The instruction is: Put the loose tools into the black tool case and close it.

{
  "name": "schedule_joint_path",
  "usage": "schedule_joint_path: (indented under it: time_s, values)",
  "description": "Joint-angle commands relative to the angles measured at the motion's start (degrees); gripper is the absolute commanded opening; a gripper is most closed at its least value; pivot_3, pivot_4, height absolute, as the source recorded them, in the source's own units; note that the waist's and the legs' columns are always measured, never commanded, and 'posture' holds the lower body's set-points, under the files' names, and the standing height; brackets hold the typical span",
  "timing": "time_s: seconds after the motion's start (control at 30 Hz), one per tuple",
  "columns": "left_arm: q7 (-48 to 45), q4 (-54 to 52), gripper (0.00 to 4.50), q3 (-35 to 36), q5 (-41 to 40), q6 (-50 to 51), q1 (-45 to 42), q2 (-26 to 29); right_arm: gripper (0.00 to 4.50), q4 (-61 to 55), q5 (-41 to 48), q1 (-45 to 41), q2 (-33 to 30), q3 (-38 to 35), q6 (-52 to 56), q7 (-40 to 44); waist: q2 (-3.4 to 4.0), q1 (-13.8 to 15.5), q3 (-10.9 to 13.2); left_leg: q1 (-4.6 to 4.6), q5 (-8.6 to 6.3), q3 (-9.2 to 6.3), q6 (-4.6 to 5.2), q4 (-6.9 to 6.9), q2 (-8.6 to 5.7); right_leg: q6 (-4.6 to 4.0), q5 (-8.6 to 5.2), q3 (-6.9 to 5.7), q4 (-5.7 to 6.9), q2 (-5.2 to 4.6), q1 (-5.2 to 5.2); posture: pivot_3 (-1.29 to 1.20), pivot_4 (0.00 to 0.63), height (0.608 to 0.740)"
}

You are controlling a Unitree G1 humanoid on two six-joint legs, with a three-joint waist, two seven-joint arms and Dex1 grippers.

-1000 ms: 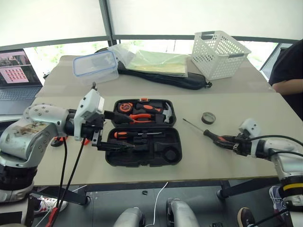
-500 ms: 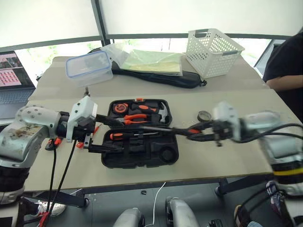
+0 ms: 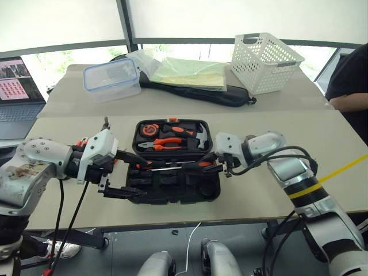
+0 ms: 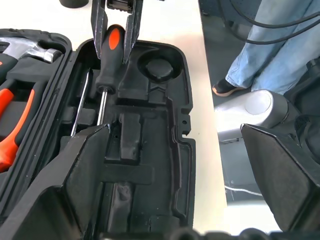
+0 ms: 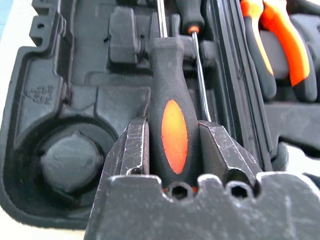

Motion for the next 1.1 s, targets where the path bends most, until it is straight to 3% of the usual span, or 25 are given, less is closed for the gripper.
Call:
schedule_joint_path:
  time_s: [0.03,0.27,0.43,0.47,0.5,0.83,1.1]
  values:
    - [0.5,-1.2,4.50,2.2,-1.1,-0.1,-0.7,0.9,2.03,-1.1,0.3,-0.7,0.1,-1.2,0.4,0.3,0.00,0.0,0.0,0.00,0.00,0.00,-0.01,0.01,0.00,-0.01,0.00,0.01,0.00,0.00,0.00,0.00,0.150,0.740]
    - [0.8,-0.3,4.50,1.5,-0.9,-0.4,-1.9,0.6,4.26,-4.2,4.9,-1.8,3.4,-4.7,6.5,-2.2,0.00,0.0,0.0,0.01,0.04,0.00,-0.08,0.13,0.03,-0.10,0.05,0.07,-0.01,-0.01,0.00,0.00,0.150,0.740]
    - [1.2,-0.4,4.50,1.1,-0.6,-0.5,-1.8,0.1,4.26,-3.5,5.6,-2.3,6.2,-5.6,9.6,-4.5,0.00,0.0,0.0,0.02,0.07,-0.01,-0.12,0.10,0.08,-0.16,0.09,0.08,0.03,-0.01,-0.02,0.00,0.150,0.740]
    - [1.2,-0.4,4.50,1.0,-0.6,-0.6,-1.9,0.1,3.70,-3.0,5.5,-2.3,6.7,-5.3,9.7,-4.9,0.00,0.0,0.0,0.01,0.07,-0.01,-0.12,0.10,0.08,-0.16,0.09,0.06,0.03,-0.01,-0.02,0.00,0.150,0.740]
    - [1.3,-0.3,4.50,1.0,-0.6,-0.6,-2.0,0.0,3.57,-2.7,5.5,-2.3,7.1,-5.1,9.7,-5.2,0.00,0.0,0.0,0.00,0.07,-0.02,-0.12,0.09,0.08,-0.15,0.09,0.05,0.04,0.00,-0.02,0.00,0.150,0.740]
    - [1.5,-0.4,4.50,1.0,-0.4,-0.7,-2.0,0.2,0.14,2.1,1.2,-1.4,10.0,-0.5,6.6,-6.3,0.01,-0.2,0.0,-0.02,0.08,-0.01,-0.13,0.10,0.06,-0.15,0.10,0.01,0.03,0.02,-0.03,0.00,0.150,0.740]
    - [2.1,-0.2,4.50,0.7,0.0,-0.7,-2.0,0.0,0.06,4.4,-7.5,0.9,9.5,7.0,5.9,-8.0,0.02,-0.3,0.0,0.07,0.07,-0.01,-0.13,0.07,0.06,-0.16,0.10,0.02,0.04,0.03,0.01,0.00,0.150,0.740]
